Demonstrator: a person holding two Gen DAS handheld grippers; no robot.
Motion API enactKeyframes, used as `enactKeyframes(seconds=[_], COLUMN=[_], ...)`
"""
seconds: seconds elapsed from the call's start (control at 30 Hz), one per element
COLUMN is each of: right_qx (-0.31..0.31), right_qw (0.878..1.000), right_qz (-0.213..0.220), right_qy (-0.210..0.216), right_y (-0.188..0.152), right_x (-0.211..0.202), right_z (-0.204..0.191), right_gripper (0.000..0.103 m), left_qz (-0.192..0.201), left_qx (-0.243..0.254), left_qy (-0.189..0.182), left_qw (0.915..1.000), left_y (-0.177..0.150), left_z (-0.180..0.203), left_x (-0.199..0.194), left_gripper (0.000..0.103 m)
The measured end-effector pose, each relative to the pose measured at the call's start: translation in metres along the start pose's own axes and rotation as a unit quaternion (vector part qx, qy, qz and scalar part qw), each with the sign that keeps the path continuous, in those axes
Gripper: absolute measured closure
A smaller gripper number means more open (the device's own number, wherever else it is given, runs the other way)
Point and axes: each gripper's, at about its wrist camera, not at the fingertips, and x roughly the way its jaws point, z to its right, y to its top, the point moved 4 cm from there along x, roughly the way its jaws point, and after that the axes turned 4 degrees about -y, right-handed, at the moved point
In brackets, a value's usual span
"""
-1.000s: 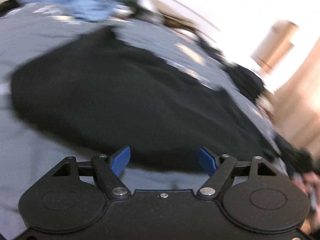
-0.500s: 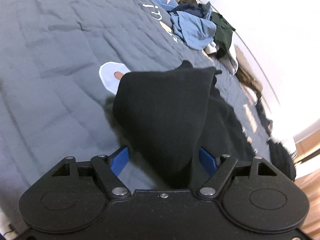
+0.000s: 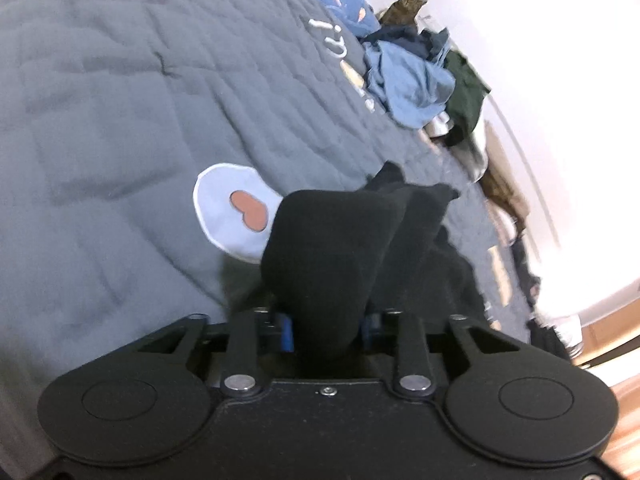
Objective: Fold clothes
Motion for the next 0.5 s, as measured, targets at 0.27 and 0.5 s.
enactKeyframes(seconds=[0.27,0.5], right_qx=[0.009,-0.014], right_qw=[1.000,0.999], right_qz=[0.008,0.031], right_qy=[0.003,-0.001], right_y=[-0.002,-0.004], right_x=[0.000,0.000], right_z=[0.005,0.000], right_gripper=[0.072,0.081], left_qz=[-0.013,-0.004], left_qx=[-0.038,-0.024], left_qy=[0.012,-0.011], left_qw=[0.9991,0.9996], left_y=[-0.003,0.006], left_z=[-0.013,-0.007], left_x=[0.004,-0.008], left_gripper=[0.064,0.081])
